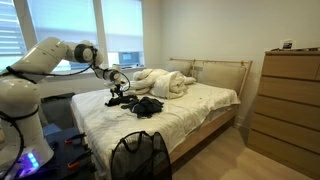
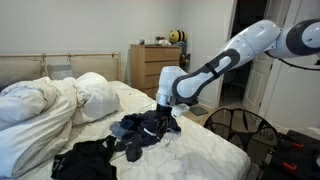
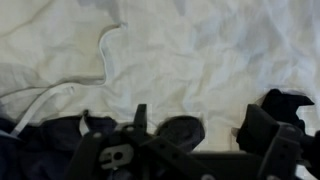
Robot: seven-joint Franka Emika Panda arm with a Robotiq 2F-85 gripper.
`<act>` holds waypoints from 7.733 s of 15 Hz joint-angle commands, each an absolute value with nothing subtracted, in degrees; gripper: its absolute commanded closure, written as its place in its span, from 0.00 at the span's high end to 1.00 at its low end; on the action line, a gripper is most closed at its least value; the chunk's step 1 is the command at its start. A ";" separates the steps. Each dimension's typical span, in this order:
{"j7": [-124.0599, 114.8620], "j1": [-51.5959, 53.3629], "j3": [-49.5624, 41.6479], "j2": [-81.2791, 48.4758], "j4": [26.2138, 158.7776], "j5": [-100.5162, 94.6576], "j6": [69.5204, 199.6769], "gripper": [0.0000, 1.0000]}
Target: Put some of the clothes on the bed in the laundry hamper
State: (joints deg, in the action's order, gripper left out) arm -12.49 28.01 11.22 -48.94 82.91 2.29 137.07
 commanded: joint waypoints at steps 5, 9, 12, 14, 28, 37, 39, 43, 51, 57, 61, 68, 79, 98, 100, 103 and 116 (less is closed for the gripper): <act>-13.48 32.36 8.95 -62.11 57.58 0.31 121.46 1.00; -12.87 34.51 6.31 -68.50 48.70 -2.99 122.15 1.00; -12.52 35.37 5.15 -73.22 42.63 -4.53 123.19 1.00; -12.72 35.71 4.84 -76.26 38.75 -4.70 123.17 1.00; -11.55 37.36 5.46 -85.11 32.73 -3.72 128.46 1.00; -11.15 37.85 2.46 -85.36 36.68 -4.62 135.71 1.00; -10.84 38.12 1.68 -85.39 37.25 -5.18 137.14 1.00; -10.73 38.86 0.14 -85.39 38.46 -6.96 141.21 1.00; -10.63 39.35 -0.31 -85.43 41.14 -8.27 146.43 1.00; -10.35 39.54 -0.47 -85.45 41.96 -8.47 146.75 0.49; -10.51 39.59 -0.81 -85.44 42.19 -8.70 147.20 0.20; -10.50 40.17 -1.36 -85.44 40.85 -9.52 147.51 0.00; -8.13 40.61 2.30 -82.67 32.30 -8.12 141.11 0.00; -6.41 39.00 5.52 -77.94 31.10 -7.47 134.63 0.78; -6.38 38.95 5.52 -77.91 31.18 -7.46 134.57 0.78; -5.89 39.12 3.66 -83.01 24.40 -7.27 134.12 1.00; 2.19 35.85 8.60 -85.60 33.72 -6.19 151.34 1.00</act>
State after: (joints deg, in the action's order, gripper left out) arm -0.94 36.35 6.77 -85.60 31.58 -7.49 148.85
